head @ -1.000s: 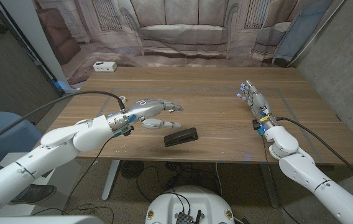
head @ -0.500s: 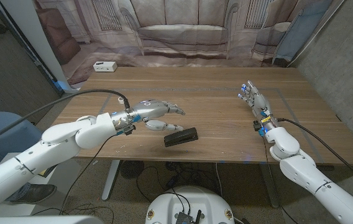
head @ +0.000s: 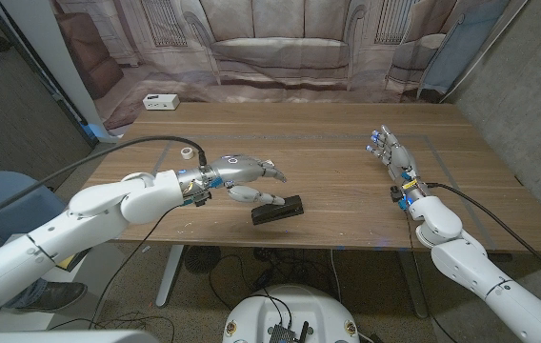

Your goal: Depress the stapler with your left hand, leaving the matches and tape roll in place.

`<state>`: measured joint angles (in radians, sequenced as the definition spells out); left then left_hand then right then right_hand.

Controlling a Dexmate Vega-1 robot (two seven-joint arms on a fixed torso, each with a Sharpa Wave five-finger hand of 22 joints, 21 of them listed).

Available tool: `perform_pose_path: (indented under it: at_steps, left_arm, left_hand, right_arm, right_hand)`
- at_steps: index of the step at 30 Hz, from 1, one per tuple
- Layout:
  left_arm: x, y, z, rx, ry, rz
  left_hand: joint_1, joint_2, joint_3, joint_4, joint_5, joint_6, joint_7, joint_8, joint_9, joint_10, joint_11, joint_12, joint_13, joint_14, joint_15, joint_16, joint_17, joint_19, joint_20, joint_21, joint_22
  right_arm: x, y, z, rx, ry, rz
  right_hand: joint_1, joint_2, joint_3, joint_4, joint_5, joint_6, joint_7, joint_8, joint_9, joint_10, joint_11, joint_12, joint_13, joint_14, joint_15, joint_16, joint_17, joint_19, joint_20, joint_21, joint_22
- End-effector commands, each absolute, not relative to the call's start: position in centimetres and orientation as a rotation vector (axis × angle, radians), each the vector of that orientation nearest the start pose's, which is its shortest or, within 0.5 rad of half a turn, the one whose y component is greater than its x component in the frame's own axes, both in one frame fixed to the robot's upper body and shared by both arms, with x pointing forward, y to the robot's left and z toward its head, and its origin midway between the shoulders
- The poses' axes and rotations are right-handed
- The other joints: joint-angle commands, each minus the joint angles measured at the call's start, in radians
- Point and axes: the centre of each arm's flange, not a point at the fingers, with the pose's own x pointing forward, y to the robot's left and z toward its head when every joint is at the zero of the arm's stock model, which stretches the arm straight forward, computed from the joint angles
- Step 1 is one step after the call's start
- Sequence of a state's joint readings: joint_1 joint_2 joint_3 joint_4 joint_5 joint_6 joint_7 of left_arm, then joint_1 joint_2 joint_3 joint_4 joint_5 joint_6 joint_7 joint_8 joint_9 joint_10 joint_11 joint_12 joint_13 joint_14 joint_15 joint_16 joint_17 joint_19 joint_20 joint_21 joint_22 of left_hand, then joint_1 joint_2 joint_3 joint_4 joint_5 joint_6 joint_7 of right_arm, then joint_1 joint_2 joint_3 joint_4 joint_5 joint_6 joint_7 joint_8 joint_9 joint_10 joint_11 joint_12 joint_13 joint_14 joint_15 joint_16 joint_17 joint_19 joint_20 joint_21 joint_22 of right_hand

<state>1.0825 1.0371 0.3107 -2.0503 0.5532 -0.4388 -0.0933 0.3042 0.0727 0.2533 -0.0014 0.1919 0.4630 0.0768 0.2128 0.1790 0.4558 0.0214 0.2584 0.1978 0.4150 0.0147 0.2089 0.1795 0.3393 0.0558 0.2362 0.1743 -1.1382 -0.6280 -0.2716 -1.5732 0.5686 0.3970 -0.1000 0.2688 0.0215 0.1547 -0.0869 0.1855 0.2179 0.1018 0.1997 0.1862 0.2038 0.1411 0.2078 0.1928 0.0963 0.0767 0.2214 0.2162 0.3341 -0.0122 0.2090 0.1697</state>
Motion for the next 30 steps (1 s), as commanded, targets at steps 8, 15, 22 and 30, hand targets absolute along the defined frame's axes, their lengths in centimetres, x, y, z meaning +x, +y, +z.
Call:
perform_pose_path:
  at_steps: [8,15,22,30]
  left_arm:
    - [46.3,17.6,-1.3,1.713,-1.036,-0.569]
    - [46.3,17.3,-1.3,1.752,-1.036,-0.574]
    - [46.4,17.0,-1.4,1.792,-1.032,-0.57]
    - [46.6,16.8,-1.6,1.821,-1.016,-0.579]
  left_hand:
    - [-0.017,0.009,0.002,0.01,-0.006,0.021,0.0,0.002,0.004,0.023,0.003,-0.001,0.002,0.02,-0.001,0.0,0.002,0.016,-0.003,-0.002,0.005]
    - [-0.024,0.019,0.004,0.015,-0.007,0.028,0.001,0.001,0.004,0.032,-0.002,-0.001,0.003,0.024,0.001,-0.002,0.002,0.02,-0.004,-0.004,0.006]
    - [-0.025,0.025,0.006,0.017,-0.007,0.03,0.0,-0.001,0.004,0.03,-0.002,-0.004,0.003,0.024,-0.001,-0.003,0.002,0.019,-0.005,-0.005,0.006]
    - [-0.023,0.03,0.011,0.015,-0.006,0.027,-0.001,-0.004,0.004,0.025,-0.004,-0.008,0.003,0.023,-0.001,-0.006,0.001,0.019,-0.006,-0.008,0.005]
  right_arm:
    - [57.9,-31.8,-7.7,-0.018,-0.67,0.138]
    - [57.7,-31.9,-8.1,-0.012,-0.668,0.135]
    - [57.5,-32.1,-8.4,-0.006,-0.666,0.129]
    - [57.3,-32.2,-8.4,-0.006,-0.671,0.128]
  right_hand:
    - [0.001,0.009,0.002,-0.006,0.003,0.007,-0.002,-0.002,0.003,0.008,0.004,0.0,0.005,0.008,0.002,-0.004,0.002,0.008,0.002,0.0,0.003]
    - [0.001,0.01,0.002,-0.007,0.003,0.006,-0.003,-0.002,0.003,0.007,0.005,0.0,0.005,0.008,0.003,-0.004,0.002,0.008,0.002,-0.001,0.003]
    - [0.001,0.01,0.001,-0.008,0.003,0.007,-0.003,-0.002,0.003,0.008,0.004,-0.001,0.005,0.008,0.003,-0.004,0.002,0.008,0.002,-0.002,0.003]
    - [0.001,0.01,0.001,-0.008,0.003,0.007,-0.003,-0.002,0.003,0.008,0.003,-0.001,0.005,0.008,0.003,-0.005,0.002,0.009,0.002,-0.002,0.003]
